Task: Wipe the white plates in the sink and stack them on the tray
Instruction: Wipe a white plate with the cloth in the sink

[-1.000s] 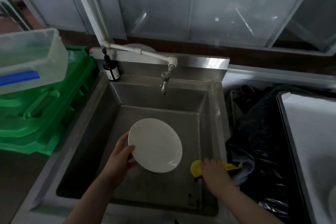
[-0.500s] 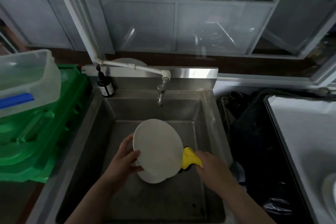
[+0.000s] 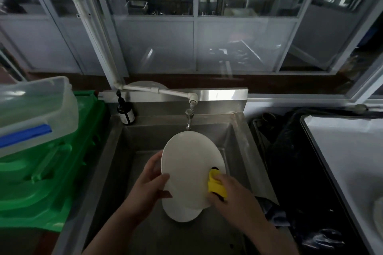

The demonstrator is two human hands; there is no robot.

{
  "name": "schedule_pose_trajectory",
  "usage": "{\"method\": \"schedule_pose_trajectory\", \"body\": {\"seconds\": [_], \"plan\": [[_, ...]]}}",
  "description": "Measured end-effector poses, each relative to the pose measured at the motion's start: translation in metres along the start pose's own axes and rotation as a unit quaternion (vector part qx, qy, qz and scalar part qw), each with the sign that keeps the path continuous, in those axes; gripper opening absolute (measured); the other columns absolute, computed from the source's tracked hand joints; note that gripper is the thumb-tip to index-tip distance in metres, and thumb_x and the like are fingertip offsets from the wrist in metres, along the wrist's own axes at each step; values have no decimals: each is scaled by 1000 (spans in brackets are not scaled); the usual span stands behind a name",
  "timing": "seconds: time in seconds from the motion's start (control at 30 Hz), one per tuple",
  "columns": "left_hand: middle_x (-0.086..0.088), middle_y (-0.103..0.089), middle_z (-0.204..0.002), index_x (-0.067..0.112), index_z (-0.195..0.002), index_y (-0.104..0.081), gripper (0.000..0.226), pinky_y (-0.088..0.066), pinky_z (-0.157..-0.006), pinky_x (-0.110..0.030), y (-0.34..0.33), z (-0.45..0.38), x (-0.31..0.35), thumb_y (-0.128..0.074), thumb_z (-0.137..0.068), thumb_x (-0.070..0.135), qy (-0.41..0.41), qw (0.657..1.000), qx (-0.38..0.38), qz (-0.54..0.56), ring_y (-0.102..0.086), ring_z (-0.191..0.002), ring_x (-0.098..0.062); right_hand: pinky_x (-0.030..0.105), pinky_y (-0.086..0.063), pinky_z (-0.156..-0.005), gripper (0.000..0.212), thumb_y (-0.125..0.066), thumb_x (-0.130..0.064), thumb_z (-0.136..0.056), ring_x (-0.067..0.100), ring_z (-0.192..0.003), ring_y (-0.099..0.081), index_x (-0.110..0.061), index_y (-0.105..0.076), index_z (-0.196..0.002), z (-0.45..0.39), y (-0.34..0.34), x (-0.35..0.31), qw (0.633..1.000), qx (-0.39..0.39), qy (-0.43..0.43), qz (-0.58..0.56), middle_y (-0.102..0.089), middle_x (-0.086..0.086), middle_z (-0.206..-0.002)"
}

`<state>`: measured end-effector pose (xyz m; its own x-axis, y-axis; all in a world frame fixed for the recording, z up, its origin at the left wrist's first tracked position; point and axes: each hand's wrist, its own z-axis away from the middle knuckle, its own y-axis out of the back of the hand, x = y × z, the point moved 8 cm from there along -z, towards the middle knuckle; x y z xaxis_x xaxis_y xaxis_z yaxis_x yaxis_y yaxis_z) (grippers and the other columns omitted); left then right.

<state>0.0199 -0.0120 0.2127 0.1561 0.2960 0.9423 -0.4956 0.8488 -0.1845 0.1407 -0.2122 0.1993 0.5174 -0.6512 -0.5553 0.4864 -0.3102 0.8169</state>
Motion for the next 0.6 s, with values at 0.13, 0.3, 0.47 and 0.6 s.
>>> {"method": "schedule_pose_trajectory", "body": {"seconds": [0.13,0.3,0.47,0.6], "plan": [[8,-69,-120,41,-139,-46,59,-59,-78,-55,0,5,9,-56,-96,2,-7,1000,-17,-5,-68,-109,-28,28,-47,-89,46,-49,-55,-96,12,-119,-54,-38,-45,-138,-4,3,-2,999,37,-11,-34,-51,-11,-138],[8,-71,-117,43,-137,-46,59,-57,-85,-60,-3,8,14,-62,-93,8,-3,999,-34,-39,-69,-107,-24,30,-50,-84,39,-58,-47,-94,14,-109,-61,-35,-53,-130,-18,5,10,989,90,-55,-101,-63,-10,-123],[2,-71,-119,41,-136,-47,65,-58,-81,-52,-12,9,15,-65,-79,17,1,997,-58,-53,-70,-105,-25,32,-48,-79,38,-59,-41,-94,19,-106,-62,-29,-52,-129,-34,13,16,980,121,-92,-132,-64,-5,-119],[2,-72,-118,39,-137,-45,66,-59,-79,-49,-15,10,15,-64,-78,16,5,996,-73,-57,-69,-107,-24,34,-48,-84,41,-56,-43,-96,23,-109,-61,-26,-52,-133,-49,27,13,976,140,-96,-137,-64,-1,-124]]}}
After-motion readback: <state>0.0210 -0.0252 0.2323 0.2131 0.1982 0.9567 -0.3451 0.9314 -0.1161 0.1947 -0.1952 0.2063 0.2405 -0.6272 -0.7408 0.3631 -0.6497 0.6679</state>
